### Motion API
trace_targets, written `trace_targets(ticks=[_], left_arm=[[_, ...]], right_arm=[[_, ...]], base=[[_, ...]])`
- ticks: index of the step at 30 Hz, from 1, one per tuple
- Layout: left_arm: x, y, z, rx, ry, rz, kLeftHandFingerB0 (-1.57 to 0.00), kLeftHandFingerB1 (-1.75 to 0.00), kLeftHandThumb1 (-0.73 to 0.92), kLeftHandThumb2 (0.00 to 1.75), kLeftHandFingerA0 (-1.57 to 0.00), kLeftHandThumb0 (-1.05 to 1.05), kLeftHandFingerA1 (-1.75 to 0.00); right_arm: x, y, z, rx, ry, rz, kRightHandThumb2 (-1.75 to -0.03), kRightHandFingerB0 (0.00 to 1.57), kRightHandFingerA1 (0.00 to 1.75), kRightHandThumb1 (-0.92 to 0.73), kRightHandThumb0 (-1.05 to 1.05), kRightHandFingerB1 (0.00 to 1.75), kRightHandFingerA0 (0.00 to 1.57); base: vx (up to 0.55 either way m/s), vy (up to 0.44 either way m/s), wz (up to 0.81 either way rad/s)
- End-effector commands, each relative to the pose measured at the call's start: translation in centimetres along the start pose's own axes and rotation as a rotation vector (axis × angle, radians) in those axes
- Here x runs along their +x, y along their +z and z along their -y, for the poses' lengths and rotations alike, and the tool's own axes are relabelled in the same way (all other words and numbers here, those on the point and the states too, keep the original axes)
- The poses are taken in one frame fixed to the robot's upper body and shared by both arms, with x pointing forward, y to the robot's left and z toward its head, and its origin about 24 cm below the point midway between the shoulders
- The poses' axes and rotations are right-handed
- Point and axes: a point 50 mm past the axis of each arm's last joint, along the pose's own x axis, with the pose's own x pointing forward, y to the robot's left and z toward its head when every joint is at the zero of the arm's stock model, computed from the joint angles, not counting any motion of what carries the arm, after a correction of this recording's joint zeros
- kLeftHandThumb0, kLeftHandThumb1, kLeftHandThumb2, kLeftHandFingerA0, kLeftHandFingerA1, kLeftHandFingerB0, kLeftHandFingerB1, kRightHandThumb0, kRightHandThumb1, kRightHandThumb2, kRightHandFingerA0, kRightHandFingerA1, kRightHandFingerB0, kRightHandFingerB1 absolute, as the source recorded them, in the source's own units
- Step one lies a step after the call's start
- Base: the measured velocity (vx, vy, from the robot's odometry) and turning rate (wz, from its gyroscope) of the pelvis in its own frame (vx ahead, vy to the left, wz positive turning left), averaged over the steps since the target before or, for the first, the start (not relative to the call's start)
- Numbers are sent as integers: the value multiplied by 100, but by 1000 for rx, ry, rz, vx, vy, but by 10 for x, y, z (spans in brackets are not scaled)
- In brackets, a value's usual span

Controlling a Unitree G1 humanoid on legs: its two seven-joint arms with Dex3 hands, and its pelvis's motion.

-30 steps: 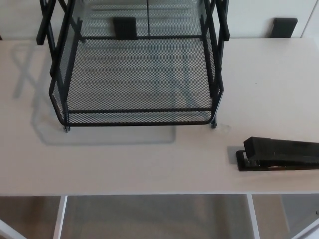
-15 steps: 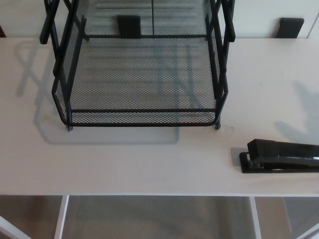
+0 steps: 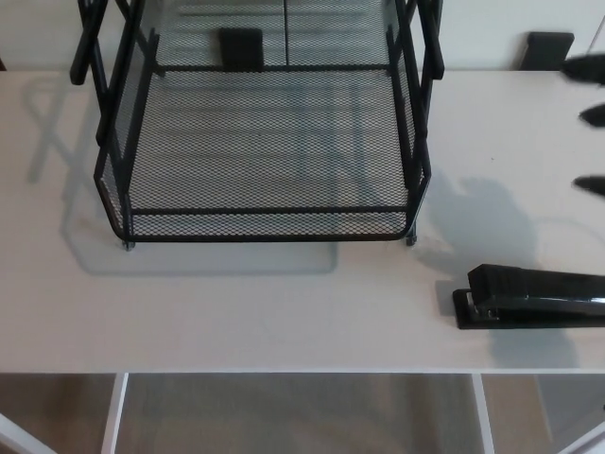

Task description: The robot walks towards a desk on which a file tray is kept in the middle and a stapler is kept to its right. The robot lifts the stapler using its right hand and places it on the file tray.

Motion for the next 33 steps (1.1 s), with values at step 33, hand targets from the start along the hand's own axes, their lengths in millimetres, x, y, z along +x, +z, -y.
trace_targets(ticks=[33], left_arm=[[3,3,-1,-8,12,-59,-26,-30,79,64,-32,-51,-34]], right_arm=[[-9,-36,-82,-511,215,-233,-78,12,53,-44,-62,41,21]], base=[[0,0,0]])
